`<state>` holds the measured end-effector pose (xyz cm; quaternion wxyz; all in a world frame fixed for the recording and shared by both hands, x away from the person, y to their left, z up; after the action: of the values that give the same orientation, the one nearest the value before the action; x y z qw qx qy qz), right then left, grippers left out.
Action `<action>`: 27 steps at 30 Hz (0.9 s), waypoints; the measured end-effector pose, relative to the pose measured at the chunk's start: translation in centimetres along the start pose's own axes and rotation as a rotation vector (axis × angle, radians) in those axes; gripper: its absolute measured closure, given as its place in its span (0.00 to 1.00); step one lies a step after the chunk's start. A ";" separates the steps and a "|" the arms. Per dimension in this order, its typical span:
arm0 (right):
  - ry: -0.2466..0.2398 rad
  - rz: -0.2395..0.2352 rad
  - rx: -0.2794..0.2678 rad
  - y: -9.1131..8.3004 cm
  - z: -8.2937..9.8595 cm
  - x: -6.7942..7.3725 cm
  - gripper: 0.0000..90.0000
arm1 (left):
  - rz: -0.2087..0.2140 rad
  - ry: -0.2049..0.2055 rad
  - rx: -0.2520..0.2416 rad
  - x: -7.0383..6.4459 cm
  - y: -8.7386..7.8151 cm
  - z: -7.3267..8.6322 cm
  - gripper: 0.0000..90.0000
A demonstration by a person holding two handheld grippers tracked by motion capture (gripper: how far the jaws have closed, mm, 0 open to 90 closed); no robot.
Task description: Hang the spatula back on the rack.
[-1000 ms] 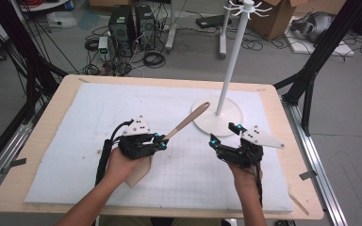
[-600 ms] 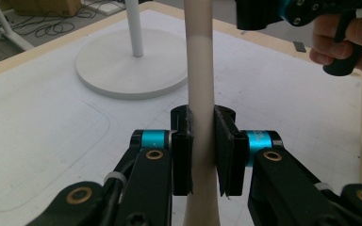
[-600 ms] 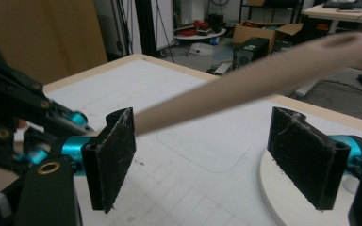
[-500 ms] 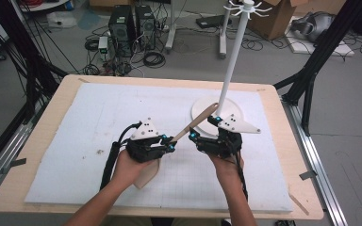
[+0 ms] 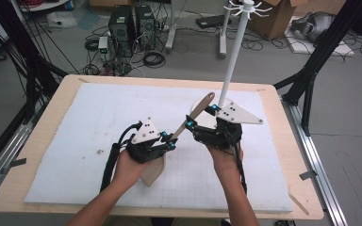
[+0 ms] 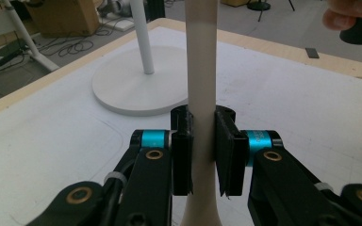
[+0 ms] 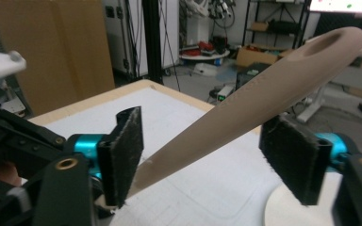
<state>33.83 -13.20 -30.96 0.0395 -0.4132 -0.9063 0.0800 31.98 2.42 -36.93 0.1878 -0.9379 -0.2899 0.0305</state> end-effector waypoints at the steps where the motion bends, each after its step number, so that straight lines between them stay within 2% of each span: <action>1: -0.008 -0.002 -0.004 0.0 -0.3 0.1 0.39 | -0.006 0.012 -0.003 0.0 0.0 -0.1 0.87; 5: -0.026 -0.007 -0.009 0.1 -1.0 0.4 0.44 | -0.004 0.009 -0.009 -0.2 -0.1 -0.2 0.87; 9: -0.045 -0.018 -0.026 -0.1 -1.5 0.6 0.57 | -0.004 0.011 -0.012 -0.1 -0.2 -0.2 0.87; 13: -0.045 -0.052 -0.043 -0.2 -2.1 1.0 0.63 | -0.004 0.013 -0.028 -0.2 -0.4 -0.4 0.87; 17: -0.053 -0.096 -0.065 -0.3 -2.8 1.4 0.67 | 0.002 0.011 -0.053 -0.2 -0.6 -0.6 0.87; 21: -0.056 -0.142 -0.064 -0.5 -3.6 2.0 0.71 | 0.021 0.001 -0.082 -0.3 -0.9 -0.8 0.86; 27: -0.065 -0.275 -0.073 -0.9 -4.7 3.1 0.77 | 0.100 0.005 -0.116 -0.5 -1.4 -0.9 0.86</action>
<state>31.77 -10.86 -26.20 0.0057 -0.2833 -0.9575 0.0543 30.99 2.96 -35.56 0.1322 -0.9606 -0.2434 0.0207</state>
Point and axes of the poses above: each handheld gripper's, and its own axes: y roughly forward along the jaws, z roughly out of its underside, x roughly to its left, the point moved 6 cm from there along y, roughly forward along the jaws, and after that the axes turned 1 degree about -x, right-handed, at the moved point
